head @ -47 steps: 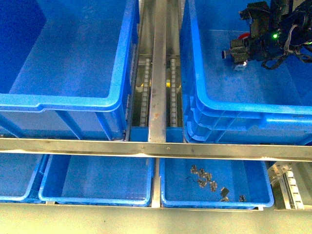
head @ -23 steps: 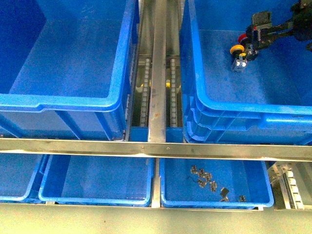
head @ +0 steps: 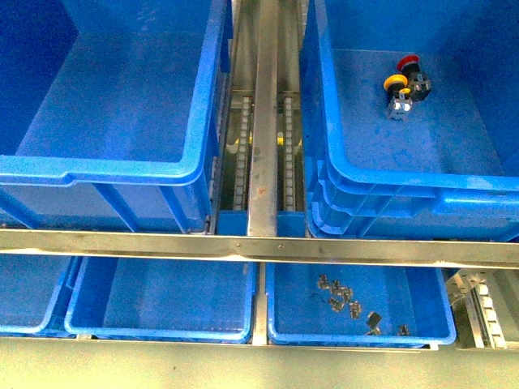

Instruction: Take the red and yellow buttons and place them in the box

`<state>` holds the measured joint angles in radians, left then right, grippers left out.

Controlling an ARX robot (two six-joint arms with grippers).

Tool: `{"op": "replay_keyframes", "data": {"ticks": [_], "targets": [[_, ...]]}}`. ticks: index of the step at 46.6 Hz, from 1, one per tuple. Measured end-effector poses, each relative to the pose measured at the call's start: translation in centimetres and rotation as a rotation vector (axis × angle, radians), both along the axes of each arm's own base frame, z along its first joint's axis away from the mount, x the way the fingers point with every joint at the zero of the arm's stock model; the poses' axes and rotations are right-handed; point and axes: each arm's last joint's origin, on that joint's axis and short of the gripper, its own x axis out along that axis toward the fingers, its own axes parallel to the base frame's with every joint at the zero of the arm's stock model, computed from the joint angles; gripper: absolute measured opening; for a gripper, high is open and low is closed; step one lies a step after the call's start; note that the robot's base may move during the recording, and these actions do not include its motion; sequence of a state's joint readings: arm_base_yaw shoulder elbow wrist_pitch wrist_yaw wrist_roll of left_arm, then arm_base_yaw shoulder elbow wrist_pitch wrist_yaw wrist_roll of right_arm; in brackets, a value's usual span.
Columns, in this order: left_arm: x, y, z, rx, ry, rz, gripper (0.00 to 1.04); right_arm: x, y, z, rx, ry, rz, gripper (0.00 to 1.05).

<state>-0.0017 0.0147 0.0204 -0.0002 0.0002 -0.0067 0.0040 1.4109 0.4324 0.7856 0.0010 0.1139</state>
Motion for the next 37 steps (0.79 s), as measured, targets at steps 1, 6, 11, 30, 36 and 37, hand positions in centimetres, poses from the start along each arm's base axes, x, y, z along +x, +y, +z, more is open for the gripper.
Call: {"op": "replay_keyframes", "data": {"ticks": [1,6,11,30,36,37], "targets": [[0.0,0.0,0.0,0.0,0.0,0.0,0.97,-0.4,0.0,-0.3,-0.019,-0.034,0.004,0.8],[0.0,0.0,0.0,0.0,0.0,0.0,0.97,-2.8,0.0,0.1,-0.077,-0.172,0.012,0.58],[0.0,0.0,0.0,0.0,0.0,0.0,0.97,-4.6,-0.1,0.1,-0.093,-0.193,0.006,0.37],[0.0,0.0,0.0,0.0,0.0,0.0,0.97,-9.1,-0.1,-1.4,-0.108,-0.178,0.007,0.04],[0.0,0.0,0.0,0.0,0.0,0.0,0.97,-10.4,-0.1,-1.4,-0.108,-0.174,0.008,0.04],[0.0,0.0,0.0,0.0,0.0,0.0,0.97,-10.6,-0.1,-1.4,-0.108,-0.175,0.008,0.04]]}}
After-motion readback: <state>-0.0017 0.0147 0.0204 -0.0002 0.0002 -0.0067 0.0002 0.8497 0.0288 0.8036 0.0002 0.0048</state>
